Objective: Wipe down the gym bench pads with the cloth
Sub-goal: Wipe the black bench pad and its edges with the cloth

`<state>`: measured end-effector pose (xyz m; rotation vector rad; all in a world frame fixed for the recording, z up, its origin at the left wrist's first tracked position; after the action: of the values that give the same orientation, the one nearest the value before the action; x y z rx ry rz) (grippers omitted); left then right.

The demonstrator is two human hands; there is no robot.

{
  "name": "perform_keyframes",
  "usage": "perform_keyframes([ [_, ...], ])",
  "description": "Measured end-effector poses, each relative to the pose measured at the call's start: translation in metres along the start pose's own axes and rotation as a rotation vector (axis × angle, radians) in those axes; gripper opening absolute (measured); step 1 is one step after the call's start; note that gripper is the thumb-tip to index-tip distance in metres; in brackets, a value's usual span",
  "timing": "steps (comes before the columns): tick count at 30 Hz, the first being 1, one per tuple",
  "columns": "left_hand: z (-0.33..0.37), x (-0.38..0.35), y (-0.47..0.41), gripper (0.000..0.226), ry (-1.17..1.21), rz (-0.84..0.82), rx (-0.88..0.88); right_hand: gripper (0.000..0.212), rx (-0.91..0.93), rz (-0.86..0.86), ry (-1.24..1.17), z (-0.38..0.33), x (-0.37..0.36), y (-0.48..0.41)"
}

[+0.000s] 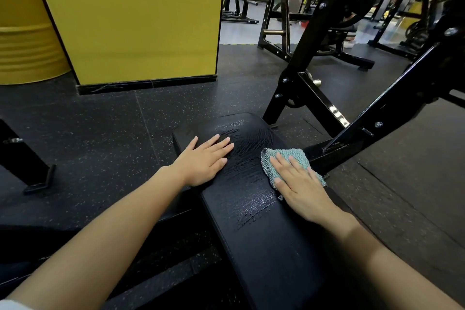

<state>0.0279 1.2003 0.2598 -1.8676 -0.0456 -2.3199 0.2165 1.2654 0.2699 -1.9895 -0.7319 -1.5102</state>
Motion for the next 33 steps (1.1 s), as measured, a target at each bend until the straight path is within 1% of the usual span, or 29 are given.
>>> perform_keyframes([
  [4,0.014,-0.003,0.008,0.051,0.011,-0.012,-0.07,0.051,0.043,-0.016,-0.021,-0.005,0.002,0.03],
  [10,0.037,-0.006,0.016,0.052,0.02,-0.007,-0.175,0.06,0.078,-0.064,0.024,-0.002,-0.001,0.07],
  [14,0.038,-0.009,0.018,0.054,0.032,0.011,-0.202,0.049,0.066,-0.063,-0.036,-0.001,0.001,0.052],
  [17,0.038,-0.009,0.018,0.07,0.036,0.039,-0.206,0.052,0.035,-0.043,-0.029,0.004,0.001,0.017],
  [21,0.038,-0.007,0.018,0.075,0.07,0.062,-0.2,0.053,0.004,-0.043,0.007,0.009,-0.004,-0.034],
  [24,0.036,-0.007,0.016,0.077,0.071,0.07,-0.196,0.052,0.0,-0.048,0.006,0.009,-0.007,-0.054],
  [28,0.036,-0.006,0.016,0.076,0.075,0.073,-0.195,0.052,0.042,-0.024,-0.002,0.008,-0.003,-0.046],
  [33,0.036,-0.006,0.016,0.075,0.075,0.083,-0.196,0.05,0.093,-0.02,-0.071,0.003,0.005,0.008],
])
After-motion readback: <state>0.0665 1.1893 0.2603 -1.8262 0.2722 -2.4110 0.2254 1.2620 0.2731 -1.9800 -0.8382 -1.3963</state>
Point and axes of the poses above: each hand's wrist, its own y-axis away from the middle knuckle, its own x-axis out of the back of the hand, z = x × y, the point moved 10 cm from there along -y, towards the middle knuckle, and after that the axes turned 11 degrees about z, right-handed, at the moved point
